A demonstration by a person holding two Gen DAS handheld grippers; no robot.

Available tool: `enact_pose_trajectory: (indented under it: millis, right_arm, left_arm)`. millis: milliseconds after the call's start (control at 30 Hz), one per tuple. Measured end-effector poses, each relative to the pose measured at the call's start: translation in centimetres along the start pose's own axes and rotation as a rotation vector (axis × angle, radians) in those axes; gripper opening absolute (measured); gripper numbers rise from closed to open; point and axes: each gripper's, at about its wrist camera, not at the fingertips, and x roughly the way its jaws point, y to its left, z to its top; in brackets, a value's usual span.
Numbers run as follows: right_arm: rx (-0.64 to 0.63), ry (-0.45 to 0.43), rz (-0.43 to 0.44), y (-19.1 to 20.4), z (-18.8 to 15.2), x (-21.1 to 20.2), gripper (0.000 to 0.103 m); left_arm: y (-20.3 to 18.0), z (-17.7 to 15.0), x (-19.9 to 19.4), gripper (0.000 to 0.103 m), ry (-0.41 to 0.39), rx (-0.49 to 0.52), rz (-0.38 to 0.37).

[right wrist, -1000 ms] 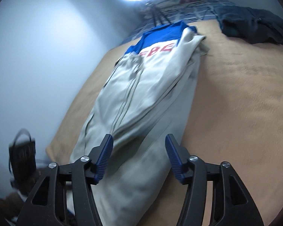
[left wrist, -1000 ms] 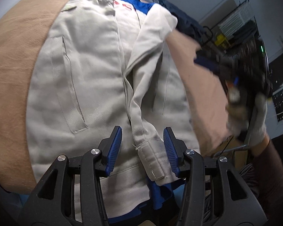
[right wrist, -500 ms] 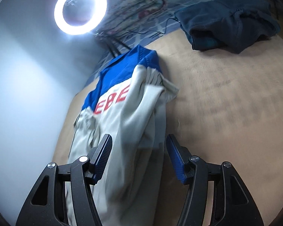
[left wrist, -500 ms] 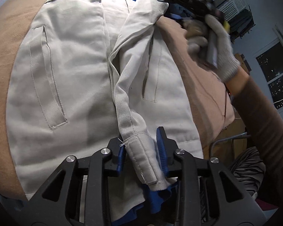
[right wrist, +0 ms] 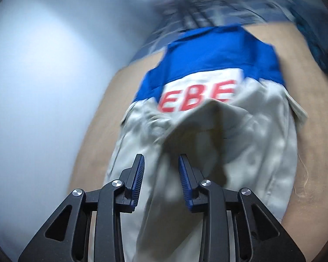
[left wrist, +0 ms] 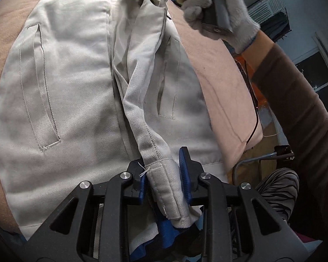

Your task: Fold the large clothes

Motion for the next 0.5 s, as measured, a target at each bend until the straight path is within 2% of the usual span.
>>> enact_pose_trajectory:
  millis: [100,133,167,267,400,433,467,500]
  right_arm:
    - [-0.052,-0.043,0.036,1.3,-1.2,-3.1,0.031]
    - [-0.066,-0.080,0.001,1.2,-1.6,-4.2,0.031]
    - [-0.077,-0.108,-0.088,1.0,-1.7,-4.8,0.031]
    - [-0.096,-0.076,-0.338,-0.3,-1.5,-3.9,0.037]
    - [-0.083,0.035,-0.409,-1.7,-1.2,-0.3,0.037]
    - [-0.099,0.063,-0.434,-1.7,-1.2,0.5,0.033]
    - [-0.125,0.092,-0.458,-1.6,-1.4,1.4,0.008]
    - [-0.129,0.101,-0.466,-1.4,-1.1,1.5,0.003]
  left_arm:
    - [0.3,0.1,0.1,0.025,0.000,-0.004,-0.005]
    - [0.4,0.1,0.1,0.025,0.000,-0.004,-0.006]
    - [0.4,0.1,0.1,0.025,0.001,-0.002,-0.006]
    - [0.9,0.2,0.1,0.025,0.003,-0.001,-0.006]
    - [0.9,0.2,0.1,0.025,0.002,-0.002,-0.008]
    - [0.8,0.1,0.2,0.024,0.002,-0.003,-0.009]
    - [0.7,0.1,0.2,0.021,0.001,-0.003,-0.011]
    - [0.6,0.0,0.2,0.020,0.001,-0.002,-0.014]
